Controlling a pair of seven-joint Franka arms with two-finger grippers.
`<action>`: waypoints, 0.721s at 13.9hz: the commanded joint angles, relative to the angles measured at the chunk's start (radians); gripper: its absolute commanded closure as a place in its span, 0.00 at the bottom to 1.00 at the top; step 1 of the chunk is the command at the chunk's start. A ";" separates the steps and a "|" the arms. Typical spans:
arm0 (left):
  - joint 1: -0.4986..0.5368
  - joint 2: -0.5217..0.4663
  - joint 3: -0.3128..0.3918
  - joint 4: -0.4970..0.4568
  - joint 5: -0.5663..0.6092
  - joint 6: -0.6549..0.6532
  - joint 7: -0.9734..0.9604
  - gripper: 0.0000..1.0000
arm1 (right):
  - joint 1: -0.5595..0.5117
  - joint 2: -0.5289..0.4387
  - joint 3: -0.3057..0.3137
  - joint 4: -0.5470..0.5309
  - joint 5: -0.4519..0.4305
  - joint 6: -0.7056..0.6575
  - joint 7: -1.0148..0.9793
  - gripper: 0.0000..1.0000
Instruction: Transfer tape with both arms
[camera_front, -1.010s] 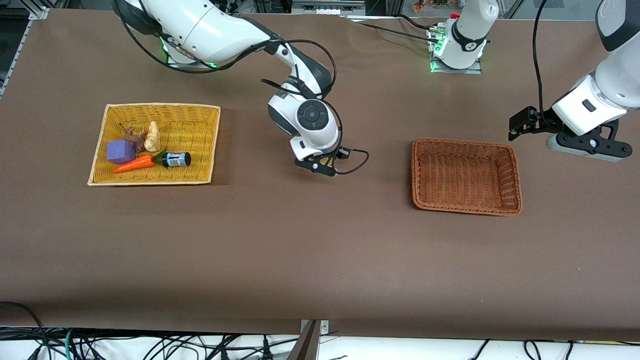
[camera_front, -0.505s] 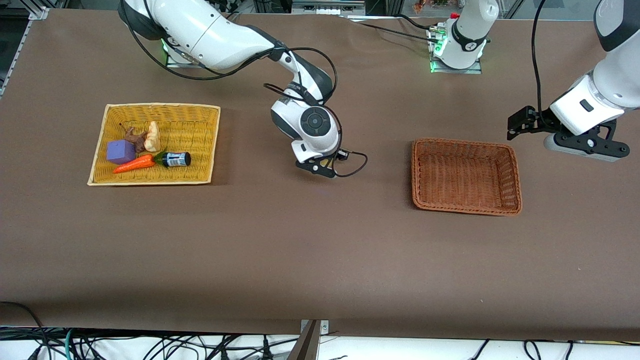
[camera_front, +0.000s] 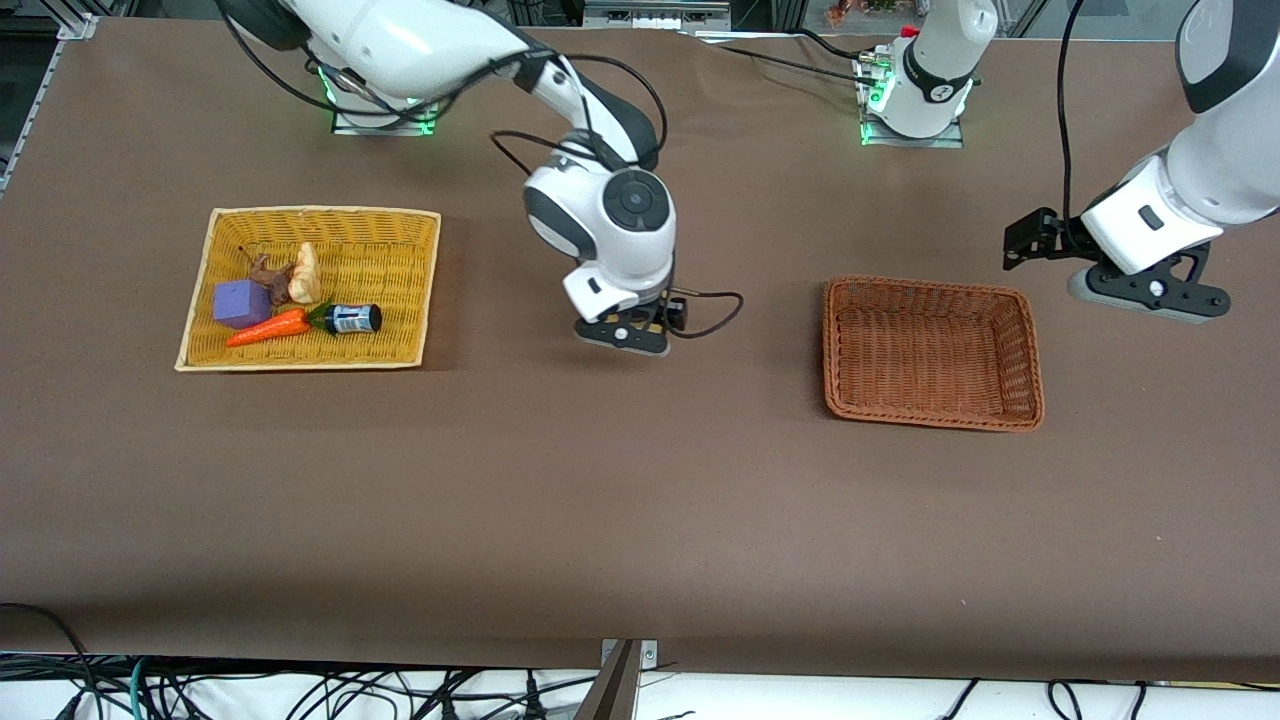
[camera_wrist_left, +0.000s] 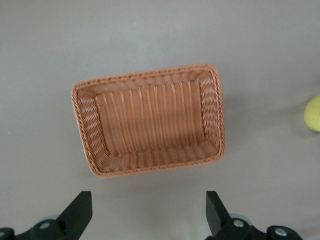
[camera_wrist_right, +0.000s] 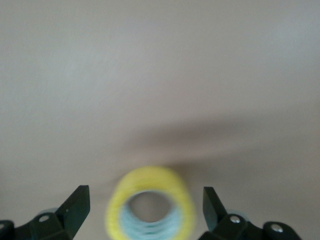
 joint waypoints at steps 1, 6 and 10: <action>-0.028 0.033 -0.030 0.020 -0.019 -0.027 -0.015 0.00 | -0.147 -0.123 0.007 -0.037 0.016 -0.109 -0.241 0.00; -0.036 0.191 -0.246 0.022 -0.083 0.150 -0.336 0.00 | -0.427 -0.271 -0.090 -0.038 0.170 -0.165 -0.831 0.00; -0.074 0.333 -0.407 0.023 -0.074 0.360 -0.602 0.00 | -0.433 -0.450 -0.322 -0.110 0.335 -0.162 -1.008 0.00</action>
